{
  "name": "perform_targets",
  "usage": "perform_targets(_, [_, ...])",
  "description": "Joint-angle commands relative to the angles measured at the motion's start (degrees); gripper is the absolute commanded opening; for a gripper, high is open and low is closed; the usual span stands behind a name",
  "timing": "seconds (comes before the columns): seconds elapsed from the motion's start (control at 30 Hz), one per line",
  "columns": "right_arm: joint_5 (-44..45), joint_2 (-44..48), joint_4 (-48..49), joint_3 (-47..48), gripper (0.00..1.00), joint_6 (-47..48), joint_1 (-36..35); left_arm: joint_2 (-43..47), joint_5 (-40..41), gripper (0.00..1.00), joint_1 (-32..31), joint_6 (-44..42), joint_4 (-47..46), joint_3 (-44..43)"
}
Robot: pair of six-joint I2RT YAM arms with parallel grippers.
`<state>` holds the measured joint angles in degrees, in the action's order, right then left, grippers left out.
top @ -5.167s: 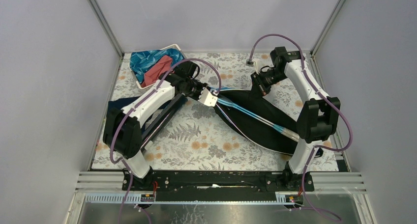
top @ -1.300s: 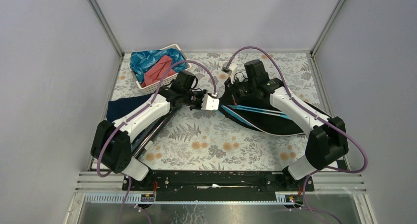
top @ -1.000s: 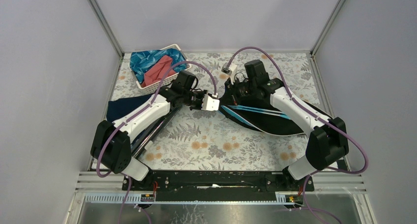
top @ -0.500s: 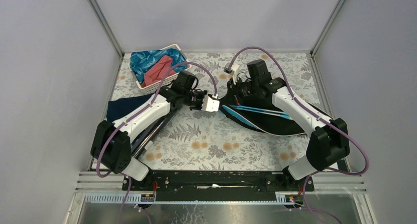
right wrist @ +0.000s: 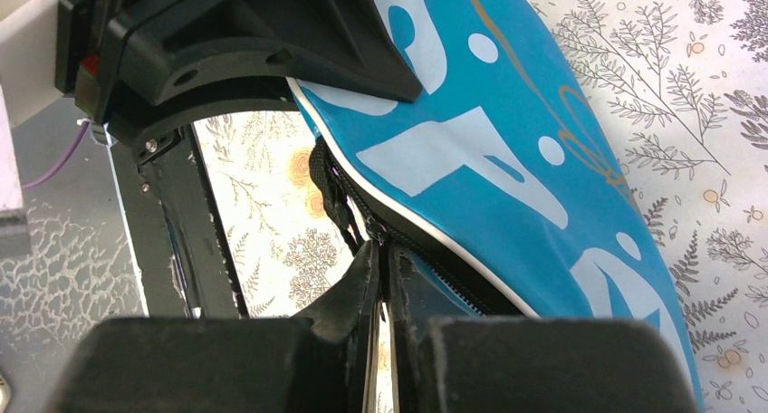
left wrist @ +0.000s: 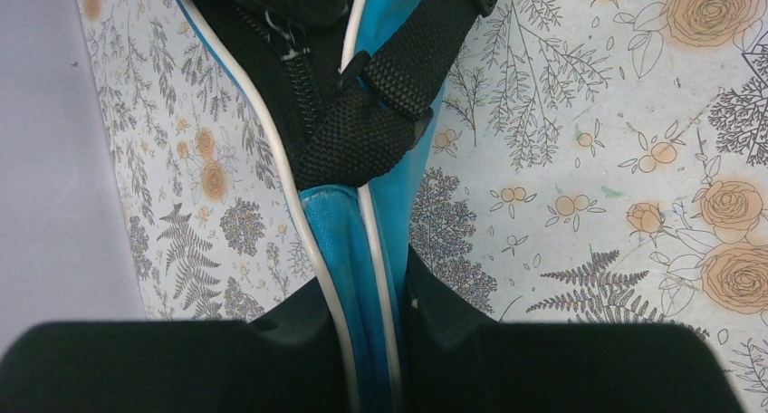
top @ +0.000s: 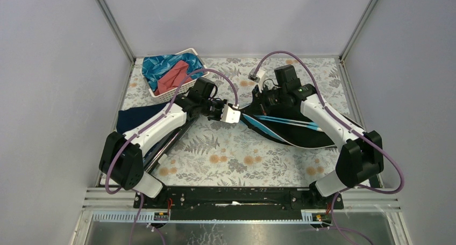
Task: Pack up the badminton gear
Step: Zip the racket bag at the center of the board.
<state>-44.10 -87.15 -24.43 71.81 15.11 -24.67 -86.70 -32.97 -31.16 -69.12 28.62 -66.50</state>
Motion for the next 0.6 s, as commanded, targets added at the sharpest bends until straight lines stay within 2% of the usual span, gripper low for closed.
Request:
perform_targets(0.0, [7.59, 3.6, -5.05, 0.88, 0.0, 4.35, 4.83, 1.05, 5.43, 0.0, 1.68, -2.31, 11.39, -0.11])
perform_targets(0.4, [11.44, 5.37, -10.76, 1.27, 0.0, 8.38, 6.84, 0.39, 4.87, 0.0, 4.35, -3.84, 14.38, -2.99])
perform_targets(0.57, [14.15, 5.85, -14.28, 0.72, 0.0, 10.55, 9.9, 0.14, 3.28, 0.0, 5.38, -4.05, 15.47, -4.19])
